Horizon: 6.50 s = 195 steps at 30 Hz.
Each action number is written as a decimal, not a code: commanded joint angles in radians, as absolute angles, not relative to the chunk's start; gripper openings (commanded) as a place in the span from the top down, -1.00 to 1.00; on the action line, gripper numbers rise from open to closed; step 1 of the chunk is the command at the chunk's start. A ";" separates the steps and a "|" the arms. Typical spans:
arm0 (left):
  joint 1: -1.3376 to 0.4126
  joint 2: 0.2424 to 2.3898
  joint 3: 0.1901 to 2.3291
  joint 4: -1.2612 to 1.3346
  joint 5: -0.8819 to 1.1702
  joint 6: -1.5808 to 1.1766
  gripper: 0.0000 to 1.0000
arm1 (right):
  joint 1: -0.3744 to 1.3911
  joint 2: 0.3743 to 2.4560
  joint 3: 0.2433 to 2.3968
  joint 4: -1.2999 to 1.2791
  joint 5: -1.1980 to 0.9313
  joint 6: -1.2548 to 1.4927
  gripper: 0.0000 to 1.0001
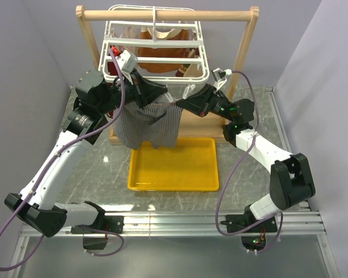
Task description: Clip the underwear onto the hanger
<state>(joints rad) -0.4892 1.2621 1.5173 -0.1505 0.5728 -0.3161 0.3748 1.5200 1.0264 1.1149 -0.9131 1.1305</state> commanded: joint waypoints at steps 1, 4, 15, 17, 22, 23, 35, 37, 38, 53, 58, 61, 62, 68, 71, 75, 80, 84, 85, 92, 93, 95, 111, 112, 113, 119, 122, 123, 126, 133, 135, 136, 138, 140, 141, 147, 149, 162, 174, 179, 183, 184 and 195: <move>-0.512 1.270 1.494 -0.233 0.730 -0.325 0.99 | 0.371 1.427 1.042 1.097 -0.888 1.057 1.00; -0.512 1.279 1.494 -0.238 0.730 -0.324 0.99 | 0.371 1.405 1.025 1.095 -0.887 1.052 1.00; -0.512 1.284 1.485 -0.222 0.816 -0.301 0.99 | 0.371 1.391 1.005 1.108 -0.943 0.999 1.00; -0.511 1.284 1.480 -0.221 0.839 -0.296 0.99 | 0.371 1.396 1.006 1.120 -0.951 0.997 1.00; -0.511 1.296 1.494 -0.255 0.890 -0.242 0.99 | 0.373 1.410 1.028 1.152 -0.963 1.019 1.00; -0.511 1.298 1.496 -0.259 0.903 -0.236 0.99 | 0.371 1.413 1.032 1.157 -0.966 1.022 1.00; -0.511 1.296 1.485 -0.264 0.953 -0.216 0.99 | 0.377 1.436 1.063 1.175 -0.973 1.039 1.00; -0.511 1.293 1.485 -0.262 0.957 -0.215 0.99 | 0.376 1.434 1.063 1.155 -0.976 1.019 1.00; -0.511 1.293 1.483 -0.261 0.959 -0.216 0.99 | 0.376 1.437 1.062 1.154 -0.976 1.008 1.00; -0.511 1.302 1.493 -0.288 0.974 -0.196 0.99 | 0.379 1.465 1.114 1.223 -0.954 1.097 1.00; -0.512 1.301 1.491 -0.284 0.976 -0.196 0.99 | 0.382 1.460 1.115 1.255 -0.968 1.121 1.00; -0.511 1.298 1.491 -0.285 0.977 -0.193 0.99 | 0.382 1.460 1.114 1.265 -0.980 1.129 1.00; -0.512 1.298 1.490 -0.284 0.980 -0.193 0.99 | 0.383 1.462 1.112 1.264 -0.982 1.131 1.00; -0.511 1.298 1.489 -0.290 0.992 -0.187 0.99 | 0.385 1.480 1.118 1.264 -0.985 1.124 1.00; -0.511 1.293 1.486 -0.284 0.988 -0.189 1.00 | 0.387 1.477 1.109 1.243 -0.985 1.100 1.00; -0.512 1.295 1.497 -0.282 0.963 -0.202 0.99 | 0.387 1.451 1.059 1.094 -0.974 1.000 1.00; -0.511 1.295 1.503 -0.296 0.934 -0.204 0.99 | 0.382 1.405 0.962 0.930 -0.934 0.827 1.00; -0.509 1.292 1.497 -0.282 0.930 -0.218 0.99 | 0.387 1.394 0.884 0.896 -0.855 0.787 1.00; -0.509 1.293 1.499 -0.279 0.931 -0.221 0.99 | 0.388 1.399 0.855 0.906 -0.848 0.795 1.00; -0.508 1.298 1.502 -0.281 0.930 -0.227 0.99 | 0.397 1.459 0.808 1.035 -0.867 0.796 0.89; -0.509 1.298 1.503 -0.281 0.930 -0.229 0.99 | 0.399 1.468 0.807 1.040 -0.870 0.795 0.87; -0.509 1.302 1.505 -0.273 0.930 -0.236 0.99 | 0.408 1.497 0.804 1.048 -0.876 0.790 0.78; -0.505 1.321 1.528 -0.267 0.934 -0.261 0.99 | 0.419 1.672 0.818 1.218 -0.962 0.857 0.10; -0.505 1.322 1.529 -0.267 0.934 -0.265 0.99 | 0.419 1.681 0.822 1.229 -0.968 0.865 0.07; -0.505 1.324 1.531 -0.265 0.936 -0.267 0.99 | 0.420 1.689 0.827 1.258 -0.976 0.874 0.05; -0.503 1.333 1.539 -0.252 0.937 -0.285 0.99 | 0.443 1.762 0.851 1.353 -0.986 0.919 -0.16; -0.502 1.336 1.542 -0.259 0.936 -0.285 0.99 | 0.453 1.793 0.853 1.402 -0.983 0.945 -0.20; -0.499 1.338 1.543 -0.259 0.939 -0.285 0.99 | 0.454 1.802 0.853 1.420 -0.983 0.956 -0.25; -0.496 1.342 1.552 -0.264 0.939 -0.285 0.99 | 0.465 1.848 0.857 1.486 -0.992 0.994 -0.34; -0.491 1.345 1.546 -0.265 0.942 -0.287 0.99 | 0.476 1.939 0.874 1.571 -0.963 1.023 -0.42; -0.486 1.350 1.543 -0.261 0.943 -0.290 0.99 | 0.480 1.957 0.864 1.586 -0.950 1.029 -0.41; -0.488 1.351 1.543 -0.261 0.946 -0.291 0.99 | 0.480 1.962 0.859 1.597 -0.950 1.034 -0.41; -0.485 1.353 1.542 -0.256 0.948 -0.291 1.00 | 0.480 1.974 0.845 1.634 -0.937 1.037 -0.42; -0.483 1.355 1.543 -0.258 0.946 -0.288 0.99 | 0.483 1.979 0.836 1.652 -0.925 1.038 -0.42; -0.483 1.356 1.546 -0.256 0.946 -0.288 0.99 | 0.486 1.980 0.835 1.657 -0.916 1.035 -0.42; -0.480 1.364 1.552 -0.250 0.948 -0.294 0.99 | 0.520 2.014 0.836 1.712 -0.824 1.038 -0.41; -0.479 1.362 1.552 -0.249 0.946 -0.295 0.99 | 0.537 2.038 0.844 1.739 -0.802 1.051 -0.40; -0.476 1.356 1.552 -0.265 0.951 -0.287 0.99 | 0.545 2.088 0.841 1.764 -0.661 1.039 -0.44; -0.454 1.364 1.566 -0.275 0.956 -0.275 0.99 | 0.551 2.102 0.962 1.767 -0.695 1.112 -0.43; -0.449 1.370 1.577 -0.282 0.959 -0.271 0.99 | 0.558 2.088 0.982 1.767 -0.716 1.154 -0.26; -0.434 1.373 1.572 -0.265 0.965 -0.301 0.99 | 0.563 2.048 0.940 1.769 -0.747 1.138 -0.03; -0.431 1.371 1.566 -0.256 0.966 -0.308 0.99 | 0.563 2.028 0.919 1.767 -0.753 1.131 0.05; -0.422 1.370 1.560 -0.298 0.930 -0.298 0.99 | 0.509 1.835 0.824 1.763 -0.827 1.025 1.00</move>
